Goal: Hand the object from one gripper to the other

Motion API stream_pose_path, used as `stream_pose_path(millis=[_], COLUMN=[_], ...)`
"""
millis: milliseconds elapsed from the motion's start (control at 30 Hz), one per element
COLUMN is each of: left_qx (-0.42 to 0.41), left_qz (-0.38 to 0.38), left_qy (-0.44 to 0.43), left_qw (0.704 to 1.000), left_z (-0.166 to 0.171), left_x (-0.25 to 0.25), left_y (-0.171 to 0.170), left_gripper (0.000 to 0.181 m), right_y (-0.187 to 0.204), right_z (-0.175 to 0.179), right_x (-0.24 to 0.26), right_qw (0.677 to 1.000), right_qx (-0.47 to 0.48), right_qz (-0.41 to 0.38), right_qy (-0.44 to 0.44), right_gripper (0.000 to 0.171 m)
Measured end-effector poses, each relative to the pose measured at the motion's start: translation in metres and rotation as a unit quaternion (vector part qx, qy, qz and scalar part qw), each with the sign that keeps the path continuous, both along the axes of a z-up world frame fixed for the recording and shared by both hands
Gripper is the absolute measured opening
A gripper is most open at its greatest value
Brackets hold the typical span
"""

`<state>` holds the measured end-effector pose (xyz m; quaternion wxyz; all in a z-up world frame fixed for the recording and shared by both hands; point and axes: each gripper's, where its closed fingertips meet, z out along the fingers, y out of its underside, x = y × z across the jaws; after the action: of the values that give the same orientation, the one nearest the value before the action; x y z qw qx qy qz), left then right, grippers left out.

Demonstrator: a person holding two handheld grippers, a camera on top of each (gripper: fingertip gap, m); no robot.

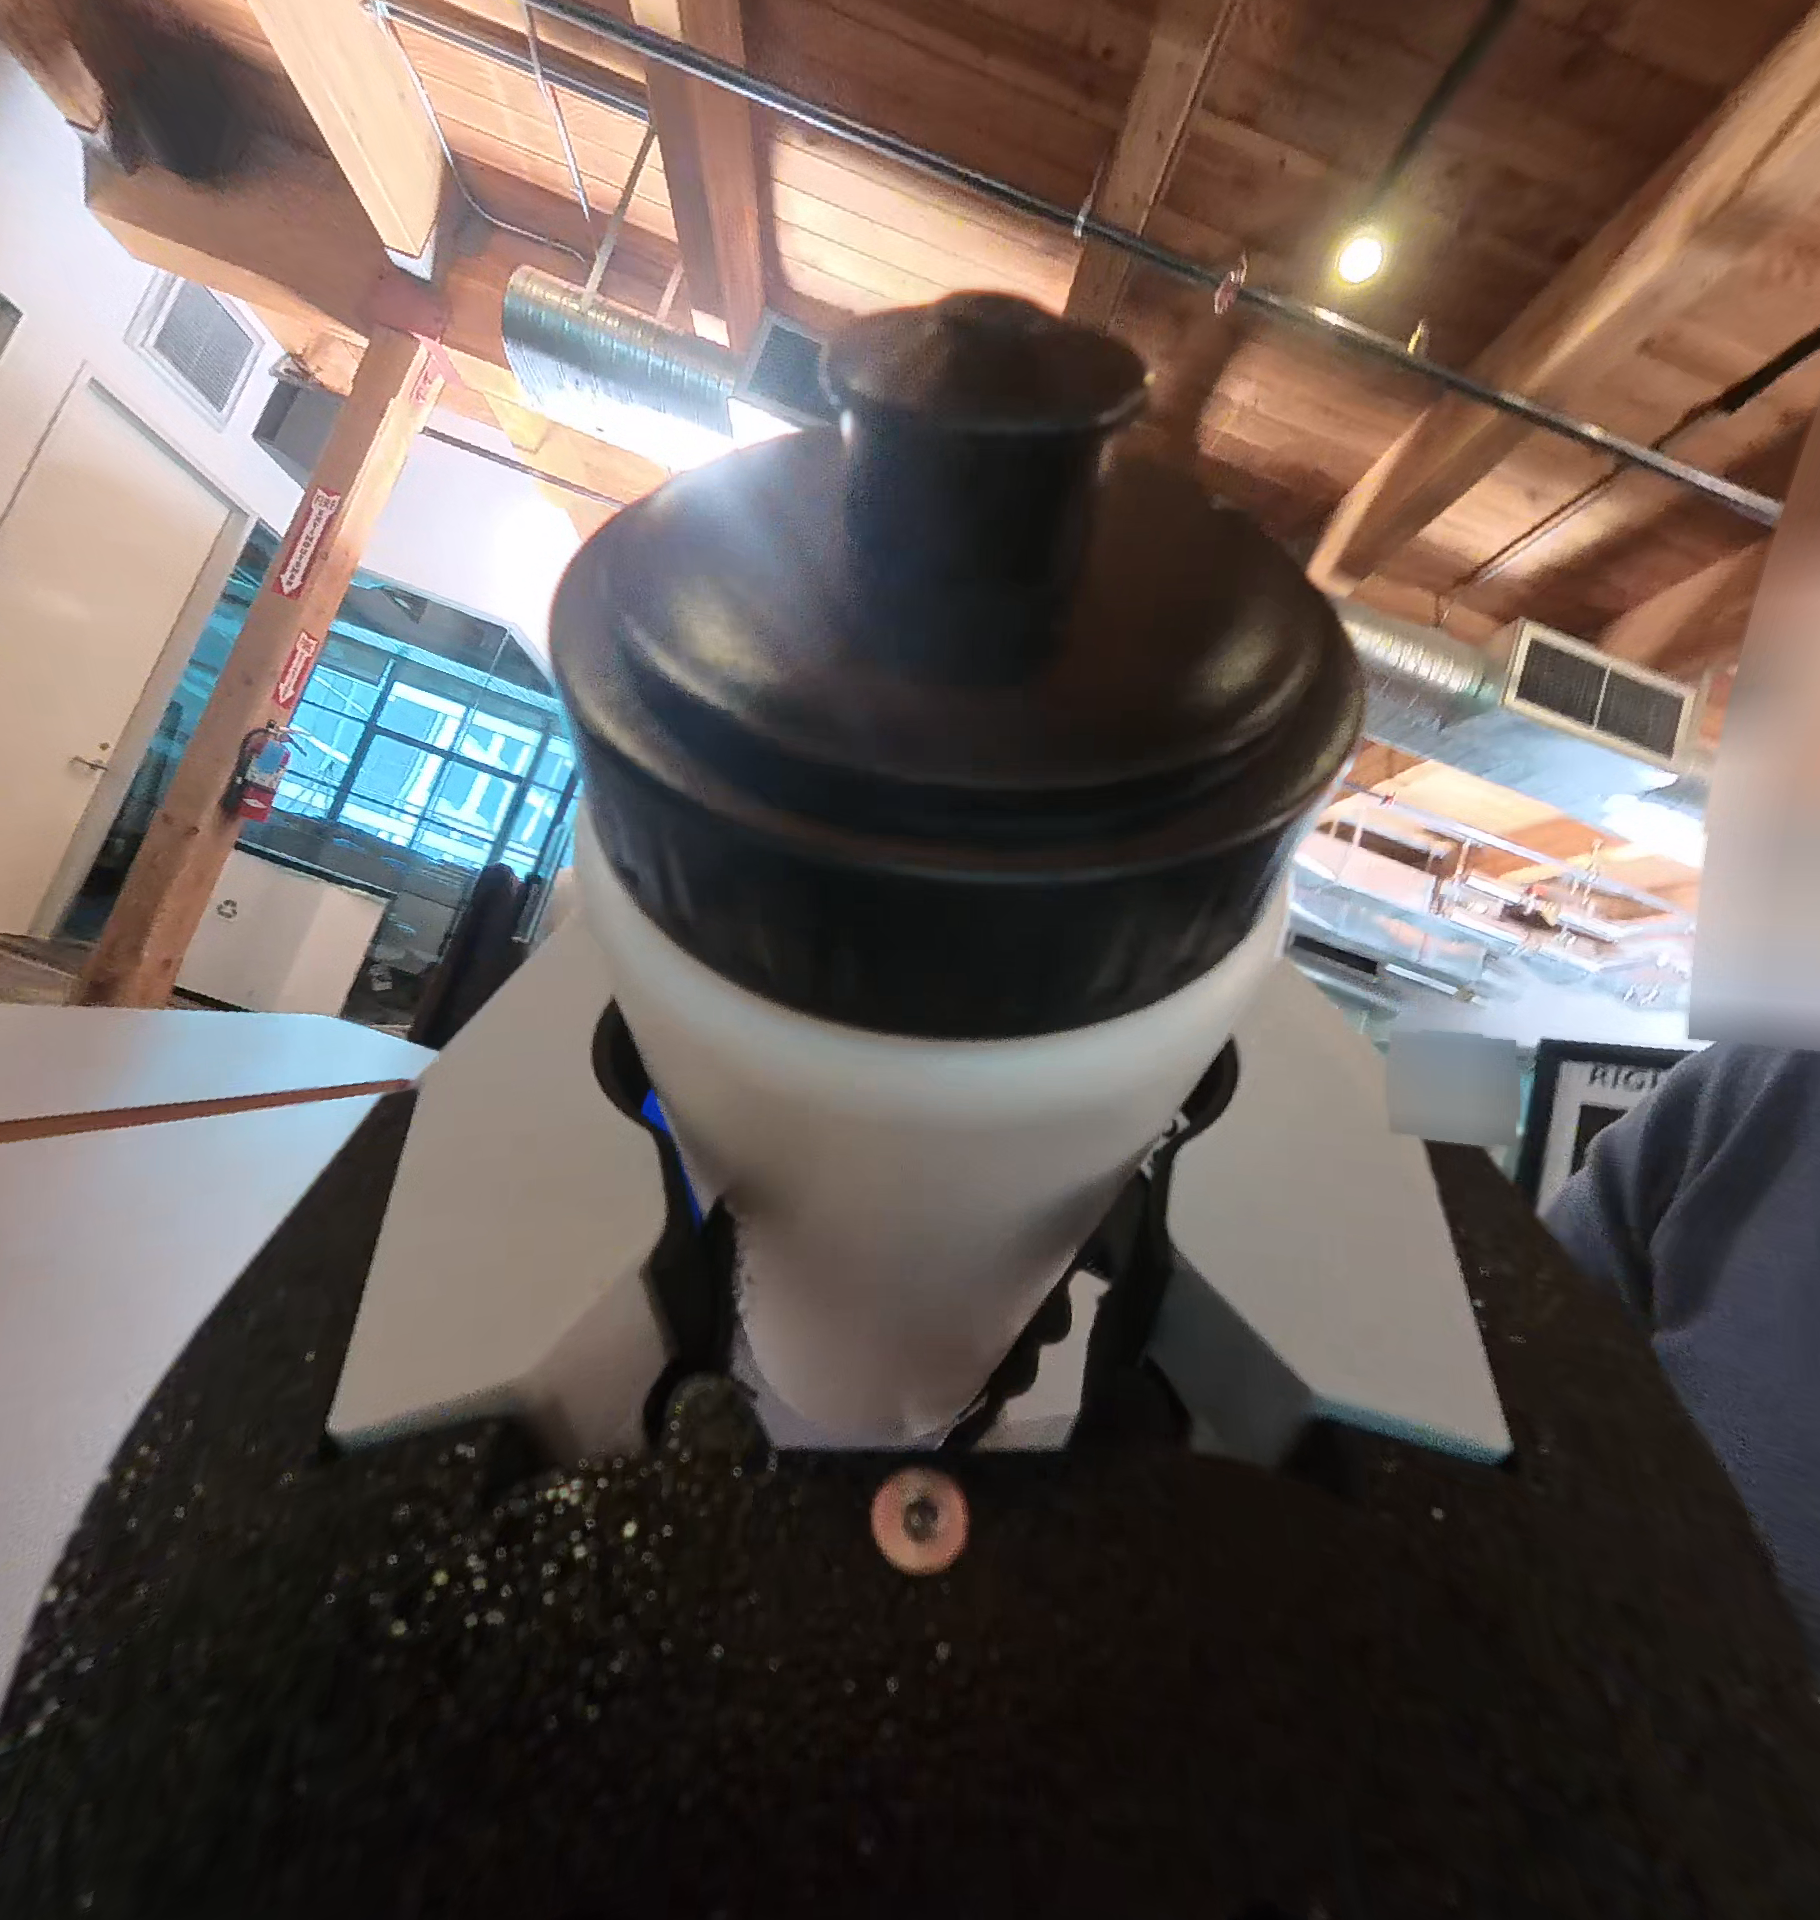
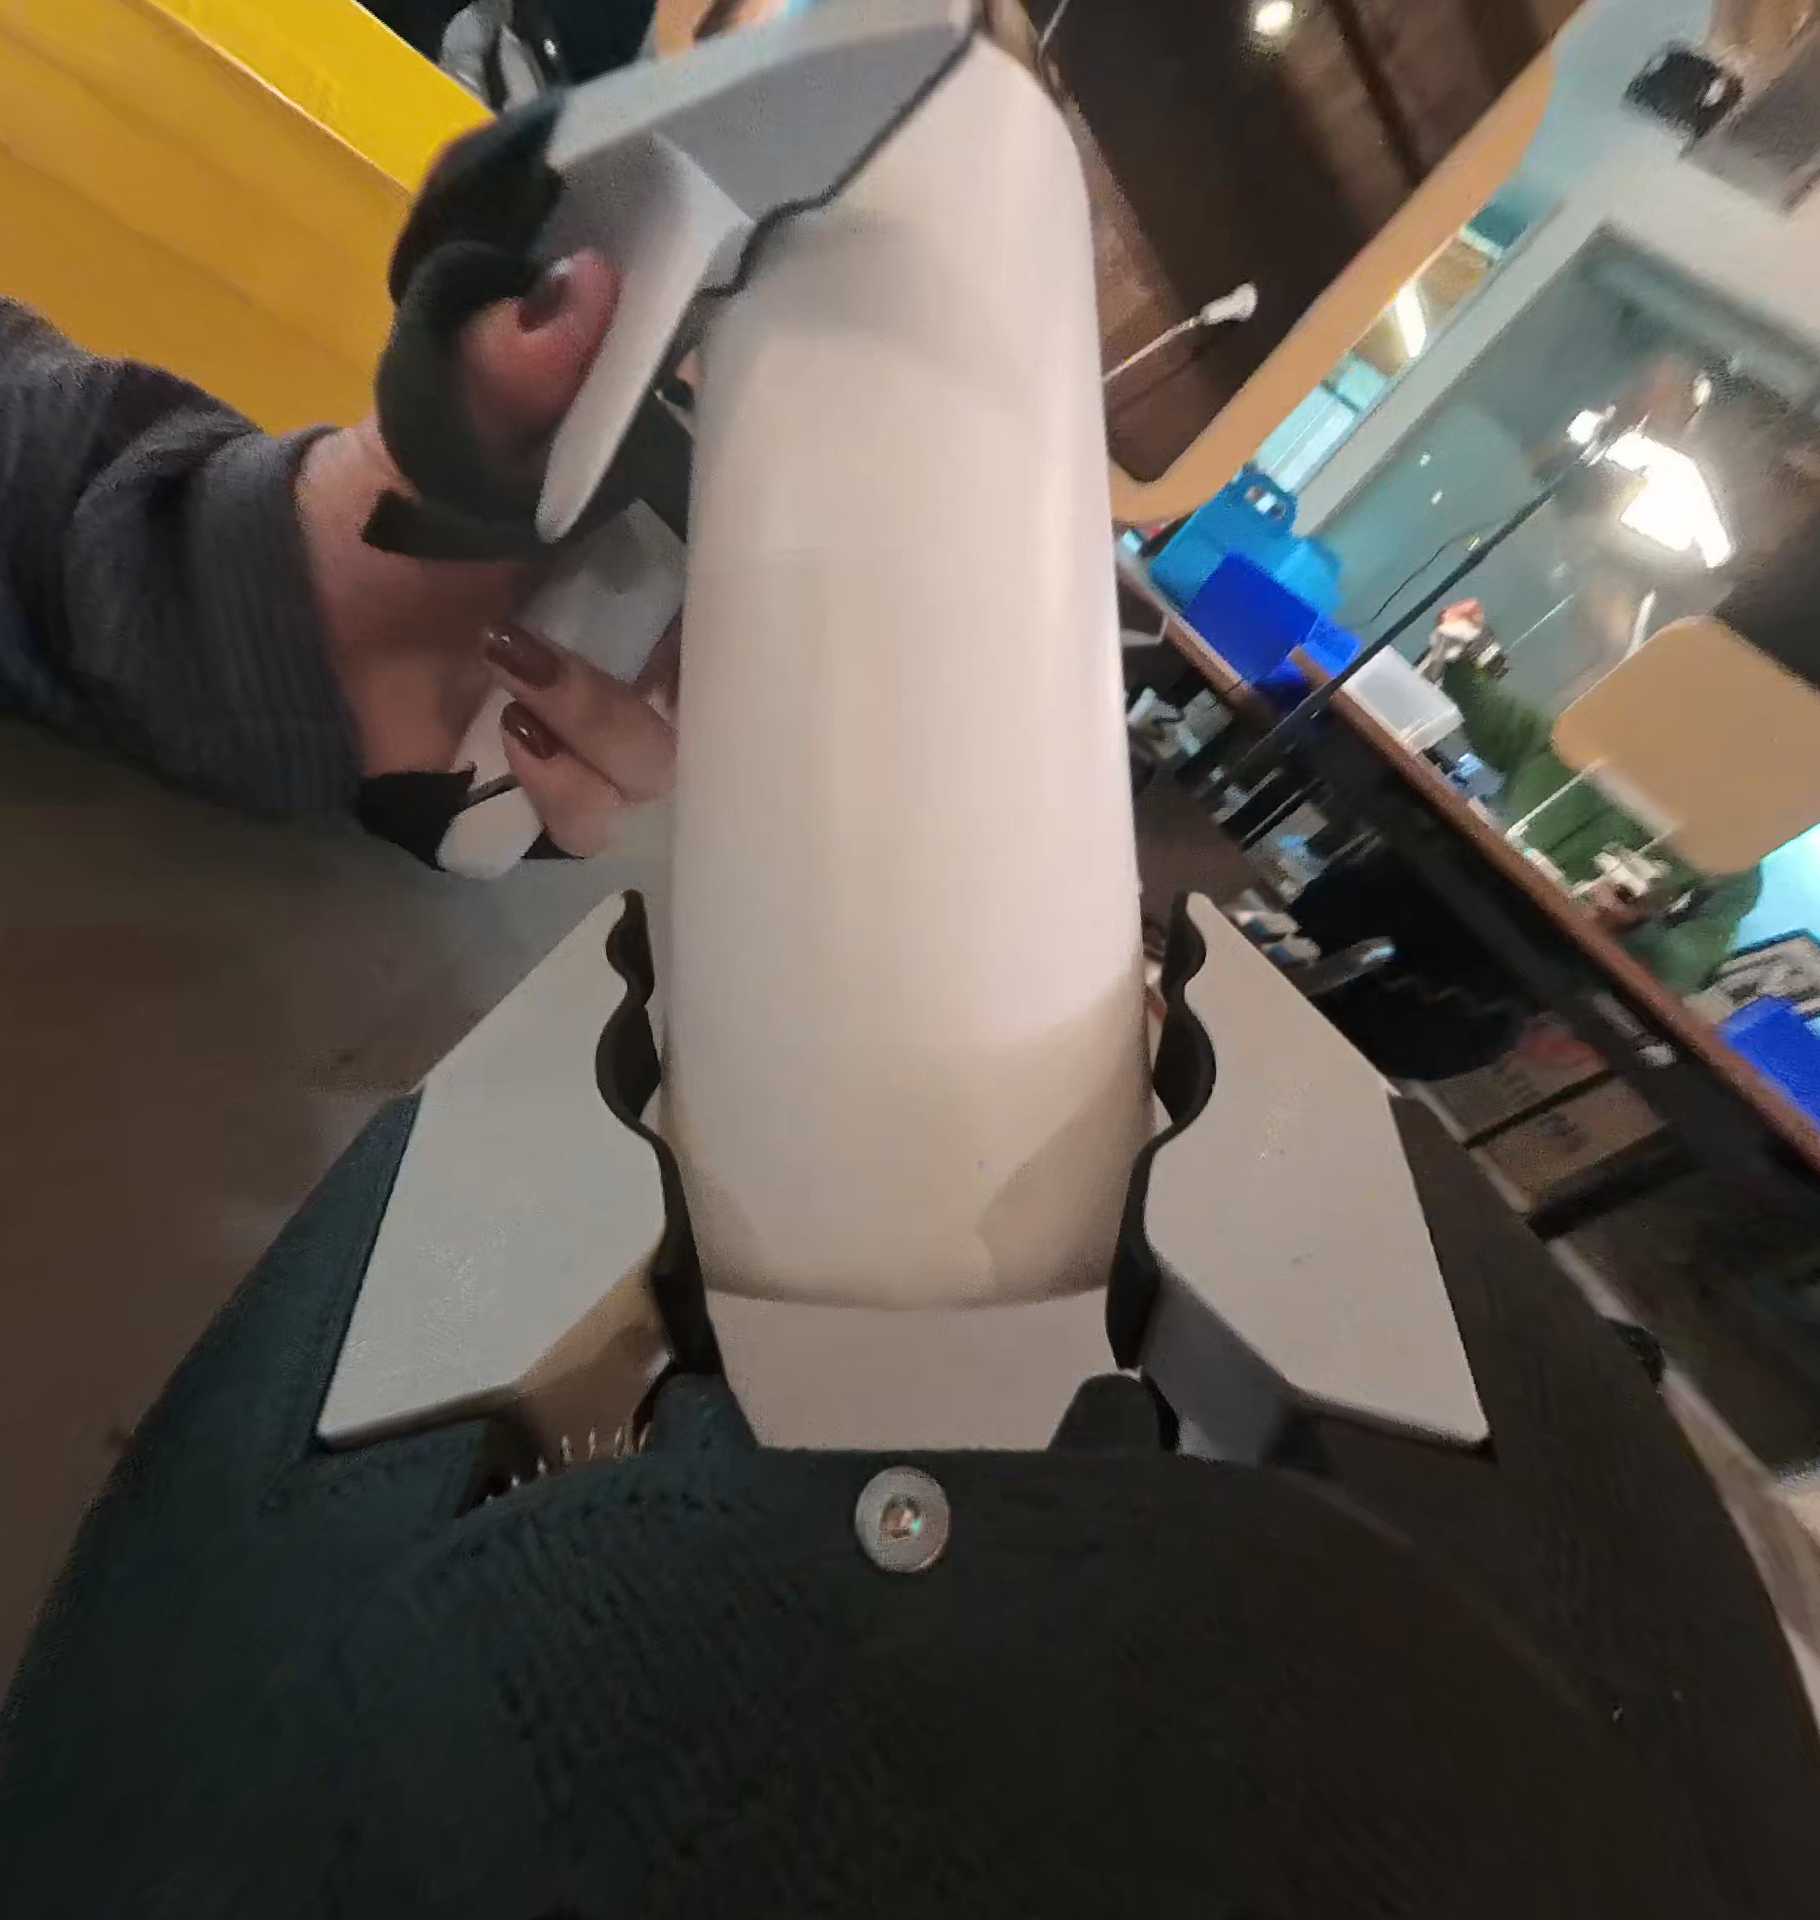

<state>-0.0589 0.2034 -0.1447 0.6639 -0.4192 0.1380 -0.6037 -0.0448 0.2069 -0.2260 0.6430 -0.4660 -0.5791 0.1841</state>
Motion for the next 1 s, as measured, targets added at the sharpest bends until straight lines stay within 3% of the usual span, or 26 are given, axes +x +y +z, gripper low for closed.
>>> stream_pose_path(millis=[133, 200, 300, 433, 633, 833, 1000], left_qx=[0.027, 0.024, -0.01, -0.032, -0.04, -0.043, -0.046], left_qz=[0.03, 0.044, 0.056, 0.107, 0.17, 0.068, 0.017], left_qy=[0.048, 0.063, 0.064, 0.061, 0.054, 0.09, 0.112], left_qw=[0.998, 0.997, 0.996, 0.992, 0.983, 0.993, 0.992], left_z=[-0.003, -0.006, -0.012, -0.015, -0.016, -0.021, -0.029], left_x=[0.009, 0.01, 0.005, -0.008, -0.032, -0.003, 0.017], left_y=[-0.003, 0.0, 0.008, 0.02, 0.029, 0.017, 0.01], left_gripper=[0.102, 0.103, 0.102, 0.121, 0.13, 0.119, 0.1], right_y=[0.004, 0.009, 0.018, 0.039, 0.055, 0.054, 0.046], right_z=[-0.016, -0.019, -0.011, 0.009, 0.042, 0.049, 0.047], right_x=[0.0, 0.001, 0.007, 0.027, 0.062, 0.073, 0.065], right_qw=[0.997, 0.998, 0.996, 0.979, 0.912, 0.83, 0.812], right_qx=[-0.06, -0.038, 0.028, 0.144, 0.337, 0.489, 0.524], right_qz=[-0.006, -0.021, -0.061, -0.134, -0.222, -0.242, -0.224], right_qy=[-0.039, -0.054, -0.058, -0.055, -0.066, -0.118, -0.13], right_gripper=[0.096, 0.094, 0.086, 0.086, 0.086, 0.086, 0.086])
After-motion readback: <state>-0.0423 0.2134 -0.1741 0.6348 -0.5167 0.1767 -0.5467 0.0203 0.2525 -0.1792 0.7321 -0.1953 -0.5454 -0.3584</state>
